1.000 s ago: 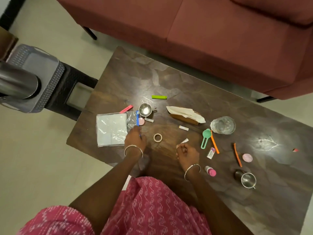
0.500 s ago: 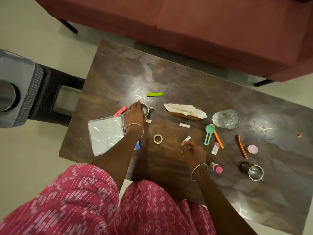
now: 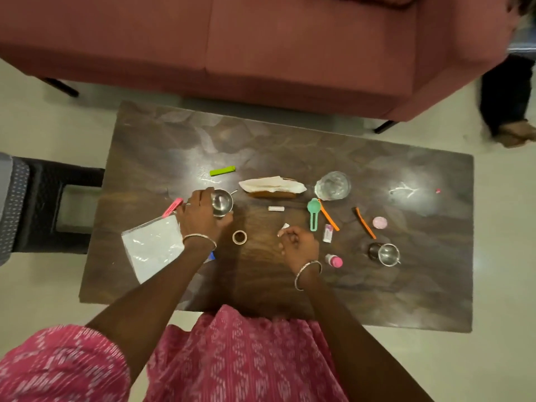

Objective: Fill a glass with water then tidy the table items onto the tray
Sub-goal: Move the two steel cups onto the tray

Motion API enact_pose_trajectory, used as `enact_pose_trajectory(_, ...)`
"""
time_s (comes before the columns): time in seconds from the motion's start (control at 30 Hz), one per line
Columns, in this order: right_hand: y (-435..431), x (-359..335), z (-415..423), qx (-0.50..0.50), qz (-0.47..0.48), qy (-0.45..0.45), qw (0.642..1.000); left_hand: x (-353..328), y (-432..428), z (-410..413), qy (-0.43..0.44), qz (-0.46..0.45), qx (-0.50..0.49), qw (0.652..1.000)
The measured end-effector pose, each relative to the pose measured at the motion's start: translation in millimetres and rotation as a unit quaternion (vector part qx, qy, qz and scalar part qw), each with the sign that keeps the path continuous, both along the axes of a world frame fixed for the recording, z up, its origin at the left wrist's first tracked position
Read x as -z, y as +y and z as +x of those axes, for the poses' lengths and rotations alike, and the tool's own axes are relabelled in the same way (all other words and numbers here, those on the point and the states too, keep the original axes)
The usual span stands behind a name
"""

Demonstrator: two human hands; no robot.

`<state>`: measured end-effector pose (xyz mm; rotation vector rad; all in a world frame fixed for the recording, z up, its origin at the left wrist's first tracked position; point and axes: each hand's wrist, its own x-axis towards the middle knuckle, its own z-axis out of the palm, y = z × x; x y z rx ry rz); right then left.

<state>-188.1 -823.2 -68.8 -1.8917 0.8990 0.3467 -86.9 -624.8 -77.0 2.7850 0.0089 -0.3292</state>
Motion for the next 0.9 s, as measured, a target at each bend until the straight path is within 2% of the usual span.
enact_pose_trajectory(0.17,-29.7,-9.5,-20.1,0.089,-0.024,-0.022,0.996,-26.7,-40.0,-35.2,-0.001,-0.026,-0.016,1.0)
enact_pose_trajectory(0.27,-66.2,-11.5,-37.3,0.152,-0.124,-0.037,0.98,-33.2,-68.9,-58.5,-0.014,-0.033,-0.019,0.999)
enact_pose_trajectory(0.37,-118.7,-9.4,-62.2,0.208,-0.172,0.001,0.963,-34.1,-103.2,-84.9,-0.028,-0.019,-0.01,0.999)
enact_pose_trajectory(0.6,-258.7,6.8,-123.5,0.246,-0.176,0.088,0.949,-30.0,-198.3,-142.6,-0.034,-0.021,-0.049,0.998)
enact_pose_trajectory(0.67,-285.8,11.9,-130.4,0.252,-0.144,0.152,0.945,-27.6,-224.3,-154.7,-0.024,-0.022,-0.054,0.998)
enact_pose_trajectory(0.73,-298.9,17.7,-130.5,0.303,-0.059,0.204,0.929,-26.6,-243.8,-163.0,-0.021,-0.015,-0.053,0.998)
enact_pose_trajectory(0.83,-297.2,24.6,-118.9,0.43,0.192,0.19,0.861,-25.1,-264.3,-167.6,-0.023,0.003,-0.046,0.999)
enact_pose_trajectory(0.9,-292.7,31.1,-106.2,0.452,0.293,0.189,0.821,-23.0,-271.6,-167.7,-0.023,0.007,-0.039,0.999)
